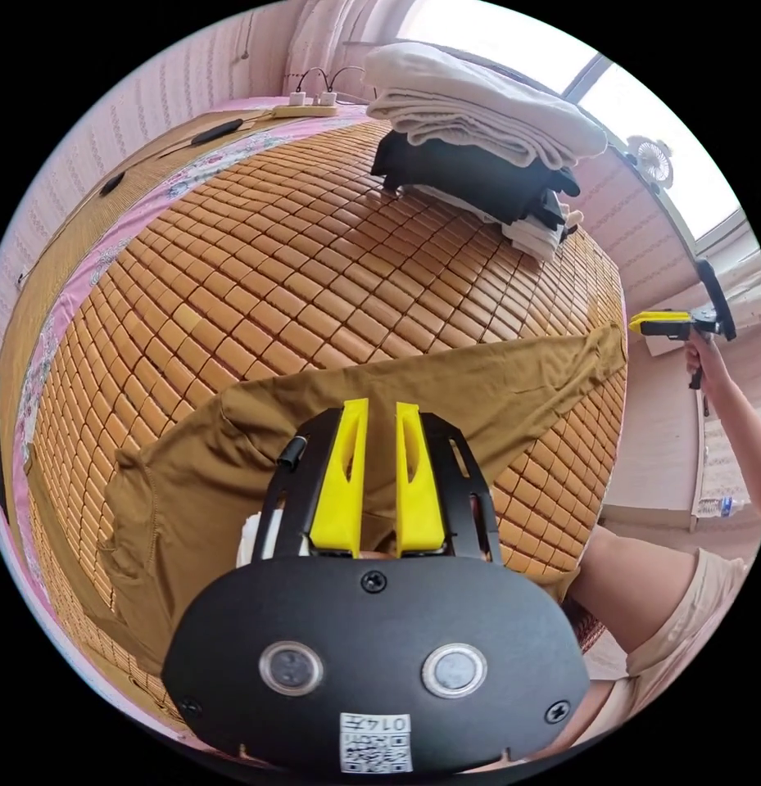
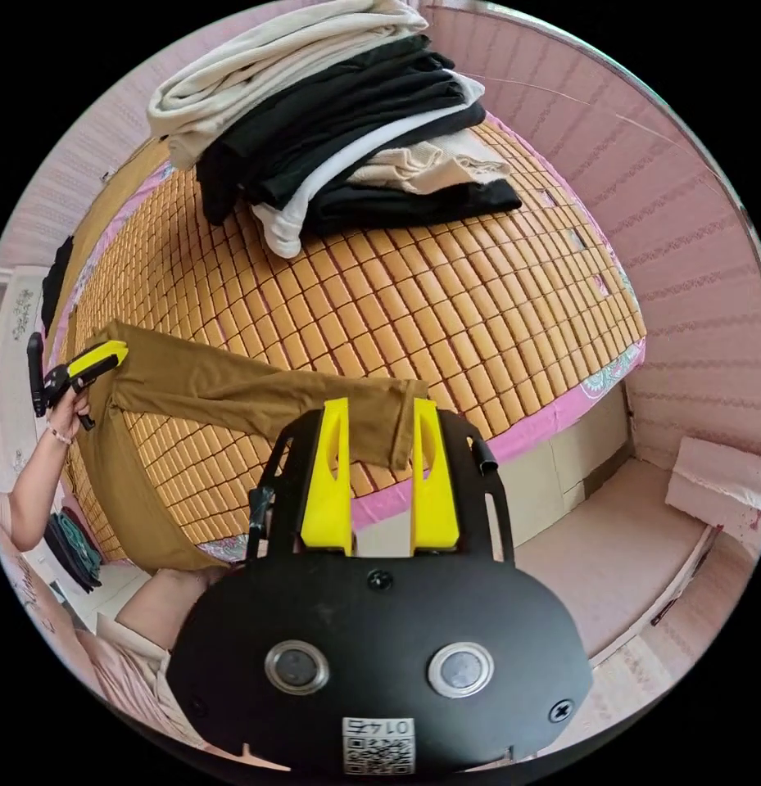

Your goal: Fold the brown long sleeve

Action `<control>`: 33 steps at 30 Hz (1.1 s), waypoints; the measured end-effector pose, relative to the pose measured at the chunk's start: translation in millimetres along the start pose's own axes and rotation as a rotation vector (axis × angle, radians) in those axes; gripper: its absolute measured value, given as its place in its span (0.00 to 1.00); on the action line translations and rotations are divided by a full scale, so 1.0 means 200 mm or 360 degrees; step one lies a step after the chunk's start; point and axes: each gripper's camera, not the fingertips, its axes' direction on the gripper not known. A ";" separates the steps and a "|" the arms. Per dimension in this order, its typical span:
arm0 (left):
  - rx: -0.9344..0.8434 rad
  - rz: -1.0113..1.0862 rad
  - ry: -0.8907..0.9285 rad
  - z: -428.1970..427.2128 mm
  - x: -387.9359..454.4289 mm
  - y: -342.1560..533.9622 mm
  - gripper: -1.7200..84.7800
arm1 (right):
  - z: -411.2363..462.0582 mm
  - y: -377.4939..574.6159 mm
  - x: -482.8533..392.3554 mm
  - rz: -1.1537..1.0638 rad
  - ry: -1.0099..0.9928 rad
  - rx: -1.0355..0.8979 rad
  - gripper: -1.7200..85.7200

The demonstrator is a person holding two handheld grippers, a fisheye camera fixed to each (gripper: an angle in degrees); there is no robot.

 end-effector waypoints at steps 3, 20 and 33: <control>-0.0040 0.0000 -0.0006 0.05 0.02 -0.01 0.08 | 0.12 -0.02 0.08 0.0196 -0.0071 0.0003 0.15; 0.0128 -0.0248 -0.0130 -0.03 -0.05 0.00 0.03 | 0.36 -0.25 0.06 0.0222 -0.0084 0.0241 0.08; 0.0040 -0.0155 0.0108 0.02 0.10 0.27 0.06 | 0.79 -0.31 -0.11 0.0088 0.0095 0.0008 0.01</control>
